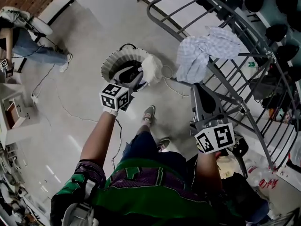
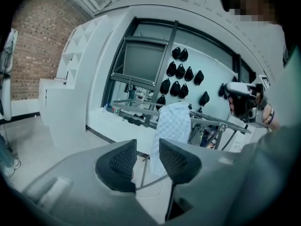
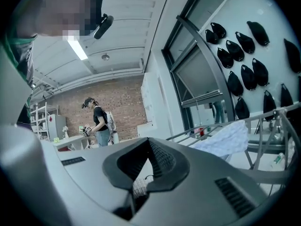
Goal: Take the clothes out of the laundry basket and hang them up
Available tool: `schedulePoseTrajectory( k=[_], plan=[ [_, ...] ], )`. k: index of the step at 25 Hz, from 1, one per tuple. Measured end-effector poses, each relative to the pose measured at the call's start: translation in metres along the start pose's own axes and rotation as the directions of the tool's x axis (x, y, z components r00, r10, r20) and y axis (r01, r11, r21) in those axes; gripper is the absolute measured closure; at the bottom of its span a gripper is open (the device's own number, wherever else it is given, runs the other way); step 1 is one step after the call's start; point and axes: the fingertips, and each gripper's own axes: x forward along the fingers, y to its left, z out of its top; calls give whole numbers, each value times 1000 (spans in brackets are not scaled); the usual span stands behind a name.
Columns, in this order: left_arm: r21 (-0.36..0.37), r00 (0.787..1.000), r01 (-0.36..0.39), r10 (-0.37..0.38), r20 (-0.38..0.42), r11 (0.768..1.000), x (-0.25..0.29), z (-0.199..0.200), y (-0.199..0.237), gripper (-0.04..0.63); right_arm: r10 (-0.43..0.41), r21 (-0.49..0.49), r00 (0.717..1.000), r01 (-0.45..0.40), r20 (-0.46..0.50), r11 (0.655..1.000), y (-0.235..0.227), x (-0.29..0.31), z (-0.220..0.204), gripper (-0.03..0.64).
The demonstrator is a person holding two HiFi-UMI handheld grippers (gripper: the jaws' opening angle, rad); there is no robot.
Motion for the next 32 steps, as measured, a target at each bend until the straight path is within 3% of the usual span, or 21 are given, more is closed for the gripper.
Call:
schedulePoseTrajectory(
  k=[7, 18, 32],
  plan=[
    [-76, 998, 7, -12, -63, 997, 41, -73, 57, 437, -45, 10, 998, 46, -34, 999, -7, 40, -60, 616],
    [-179, 985, 30, -60, -162, 983, 114, -186, 109, 436, -67, -28, 995, 65, -69, 997, -21, 86, -144, 617],
    [-335, 942, 11, -121, -311, 942, 203, -328, 151, 420, -110, -16, 980, 109, -164, 994, -67, 108, -252, 617]
  ],
)
